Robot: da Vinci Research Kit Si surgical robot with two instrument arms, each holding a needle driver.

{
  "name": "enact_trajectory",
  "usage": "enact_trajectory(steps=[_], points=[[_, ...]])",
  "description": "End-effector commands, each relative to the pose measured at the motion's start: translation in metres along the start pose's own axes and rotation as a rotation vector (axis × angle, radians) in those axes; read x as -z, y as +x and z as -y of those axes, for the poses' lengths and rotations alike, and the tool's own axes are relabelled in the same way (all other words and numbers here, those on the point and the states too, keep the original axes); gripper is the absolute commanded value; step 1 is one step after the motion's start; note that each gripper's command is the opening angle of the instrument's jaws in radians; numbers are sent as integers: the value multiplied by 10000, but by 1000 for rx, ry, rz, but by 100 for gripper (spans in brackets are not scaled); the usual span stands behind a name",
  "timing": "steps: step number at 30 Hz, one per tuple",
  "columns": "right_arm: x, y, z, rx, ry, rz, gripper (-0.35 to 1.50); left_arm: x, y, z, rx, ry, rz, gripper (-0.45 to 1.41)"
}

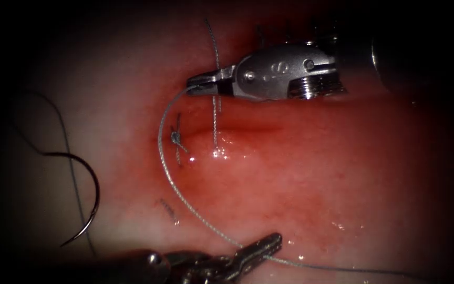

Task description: Wound Closure

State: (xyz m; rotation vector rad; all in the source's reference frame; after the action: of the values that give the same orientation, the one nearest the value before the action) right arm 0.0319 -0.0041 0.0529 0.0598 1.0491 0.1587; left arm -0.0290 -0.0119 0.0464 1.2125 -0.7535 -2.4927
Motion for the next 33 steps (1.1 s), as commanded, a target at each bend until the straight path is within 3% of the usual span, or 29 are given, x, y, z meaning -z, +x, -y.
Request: enact_trajectory(steps=[1, 9, 14, 17, 21, 26, 33], points=[[-7, -1, 2, -6, 5, 3, -35, 11, -6, -2, 1, -2, 12, -45], [-2, 0, 7, -21, 62, 8, -35, 151, -84, 36, 23, -2, 160, -45], [0, 2, 9, -32, 80, 0, -35, 193, -132, 65, 44, 16, 234, -45], [1, 2, 11, -43, 93, -8, -35, 191, -154, 79, 56, 23, 265, -45], [3, 1, 10, -42, 96, -9, -35, 165, -166, 81, 59, 36, 290, -45], [8, -1, 8, -60, 101, -8, -35, 125, -164, 71, 47, 35, 275, -45], [14, 0, 5, -75, 105, -18, -35, 107, -154, 50, 17, -25, 258, -45]])
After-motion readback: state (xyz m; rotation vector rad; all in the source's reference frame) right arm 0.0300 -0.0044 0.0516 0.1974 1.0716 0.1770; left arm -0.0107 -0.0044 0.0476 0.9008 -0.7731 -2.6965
